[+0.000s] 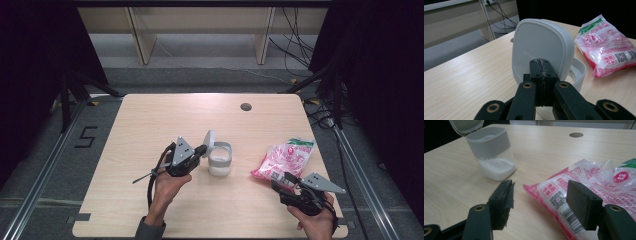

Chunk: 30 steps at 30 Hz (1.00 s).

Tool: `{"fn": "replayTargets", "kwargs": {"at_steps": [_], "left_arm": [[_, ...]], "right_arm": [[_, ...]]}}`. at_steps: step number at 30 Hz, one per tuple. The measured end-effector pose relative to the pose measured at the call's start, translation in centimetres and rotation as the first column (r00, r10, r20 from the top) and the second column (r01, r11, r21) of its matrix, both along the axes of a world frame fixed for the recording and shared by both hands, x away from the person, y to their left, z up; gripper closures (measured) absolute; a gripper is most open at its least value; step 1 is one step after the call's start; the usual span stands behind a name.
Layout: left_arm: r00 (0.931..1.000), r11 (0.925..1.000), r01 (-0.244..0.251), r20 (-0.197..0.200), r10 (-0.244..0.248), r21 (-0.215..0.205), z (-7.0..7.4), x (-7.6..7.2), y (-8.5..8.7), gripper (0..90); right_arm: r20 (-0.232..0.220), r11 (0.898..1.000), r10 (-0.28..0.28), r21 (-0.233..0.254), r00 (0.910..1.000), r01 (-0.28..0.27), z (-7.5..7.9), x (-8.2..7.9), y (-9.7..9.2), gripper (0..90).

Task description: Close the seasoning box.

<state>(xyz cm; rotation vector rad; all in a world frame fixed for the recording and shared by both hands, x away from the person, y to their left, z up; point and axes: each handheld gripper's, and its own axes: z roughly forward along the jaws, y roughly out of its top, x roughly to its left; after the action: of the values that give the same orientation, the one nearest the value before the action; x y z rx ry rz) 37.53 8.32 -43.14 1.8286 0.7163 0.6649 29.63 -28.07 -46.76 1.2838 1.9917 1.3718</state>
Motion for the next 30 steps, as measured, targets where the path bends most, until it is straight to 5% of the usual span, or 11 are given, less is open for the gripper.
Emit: {"fn": "replayTargets", "kwargs": {"at_steps": [5, 10, 15, 19, 20, 25, 30], "left_arm": [[0.9999, 0.9999, 0.015, -0.006, -0.015, 0.001, -0.1, -0.1, -0.6, 89.0], [0.9985, 0.9984, 0.044, -0.03, -0.045, -0.037, 0.1, -0.4, -0.4, 85.4], [0.9915, 0.9889, 0.096, -0.077, -0.105, -0.113, 0.3, -0.8, -0.1, 71.8], [0.9876, 0.9873, 0.116, -0.093, -0.126, -0.109, 0.3, -1.1, 0.0, 60.7], [0.9879, 0.9874, 0.112, -0.095, -0.123, -0.112, 0.3, -1.1, 0.0, 58.8], [0.9871, 0.9882, 0.114, -0.102, -0.124, -0.103, -0.2, -1.6, -0.2, 48.8], [0.9882, 0.9897, 0.108, -0.099, -0.117, -0.094, -0.5, -2.2, -0.1, 40.7]], "right_arm": [[0.0, 1.0, 0.001, -0.002, 1.0, -0.001, 0.0, 0.0, 0.0, 38.9], [-0.012, 1.0, -0.002, 0.004, 0.9999, 0.002, 0.0, -0.1, 0.0, 38.9], [-0.017, 1.0, 0.001, 0.01, 0.9999, 0.0, 0.0, -0.1, 0.1, 38.8], [0.017, 1.0, 0.016, 0.004, 0.9997, -0.016, -0.2, 0.2, 0.1, 38.8], [-0.005, 1.0, 0.006, 0.026, 1.0, -0.006, -0.2, 0.0, 0.3, 38.8], [0.018, 1.0, 0.024, -0.012, 0.9995, -0.024, -0.3, 0.2, 0.0, 38.8], [-0.03, 1.0, 0.029, 0.005, 0.9991, -0.029, -0.2, -0.1, 0.4, 38.8]]}}
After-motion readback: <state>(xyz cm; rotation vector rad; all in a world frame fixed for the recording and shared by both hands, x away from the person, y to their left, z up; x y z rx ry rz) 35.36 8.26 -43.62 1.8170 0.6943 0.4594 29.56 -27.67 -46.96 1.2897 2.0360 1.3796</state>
